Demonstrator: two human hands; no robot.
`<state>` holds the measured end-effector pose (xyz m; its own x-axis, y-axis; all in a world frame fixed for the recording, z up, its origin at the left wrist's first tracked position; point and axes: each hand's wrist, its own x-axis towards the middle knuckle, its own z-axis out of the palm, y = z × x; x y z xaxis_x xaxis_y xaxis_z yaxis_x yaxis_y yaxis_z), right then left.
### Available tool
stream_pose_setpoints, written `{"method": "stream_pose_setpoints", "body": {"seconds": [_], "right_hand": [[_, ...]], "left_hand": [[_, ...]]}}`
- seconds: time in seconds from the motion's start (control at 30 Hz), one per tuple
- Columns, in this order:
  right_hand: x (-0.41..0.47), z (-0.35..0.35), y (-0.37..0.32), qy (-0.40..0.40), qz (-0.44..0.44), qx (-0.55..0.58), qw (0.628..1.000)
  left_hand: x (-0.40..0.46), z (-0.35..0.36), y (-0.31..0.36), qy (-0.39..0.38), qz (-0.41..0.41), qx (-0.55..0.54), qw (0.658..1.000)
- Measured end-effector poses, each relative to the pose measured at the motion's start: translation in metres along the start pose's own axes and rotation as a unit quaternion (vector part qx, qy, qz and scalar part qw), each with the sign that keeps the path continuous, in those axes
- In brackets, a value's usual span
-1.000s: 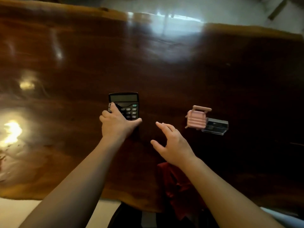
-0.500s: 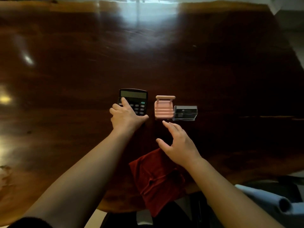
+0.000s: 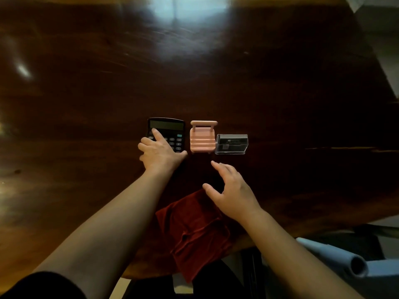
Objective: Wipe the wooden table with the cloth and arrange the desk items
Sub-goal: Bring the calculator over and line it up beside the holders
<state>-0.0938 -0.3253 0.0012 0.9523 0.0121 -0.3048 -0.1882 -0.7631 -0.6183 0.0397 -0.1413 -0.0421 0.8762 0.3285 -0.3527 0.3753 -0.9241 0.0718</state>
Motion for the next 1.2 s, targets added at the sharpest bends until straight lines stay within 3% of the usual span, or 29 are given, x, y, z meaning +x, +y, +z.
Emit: {"method": "stream_pose_setpoints", "body": {"seconds": [0.33, 0.63, 0.87, 1.2], "right_hand": [[0.004, 0.004, -0.007, -0.009, -0.005, -0.005, 1.0], [0.003, 0.004, -0.02, -0.031, -0.021, -0.015, 0.999], [-0.006, 0.003, -0.017, -0.069, -0.018, -0.036, 0.997], [-0.015, 0.014, -0.001, -0.12, -0.003, -0.058, 0.991]], "left_hand": [[-0.006, -0.007, -0.018, 0.011, 0.021, -0.027, 0.999], [-0.029, -0.031, -0.078, 0.046, 0.146, -0.13, 0.98], [-0.064, -0.027, -0.112, -0.029, 0.228, -0.157, 0.961], [-0.106, 0.004, -0.125, -0.174, 0.216, -0.134, 0.951]]}}
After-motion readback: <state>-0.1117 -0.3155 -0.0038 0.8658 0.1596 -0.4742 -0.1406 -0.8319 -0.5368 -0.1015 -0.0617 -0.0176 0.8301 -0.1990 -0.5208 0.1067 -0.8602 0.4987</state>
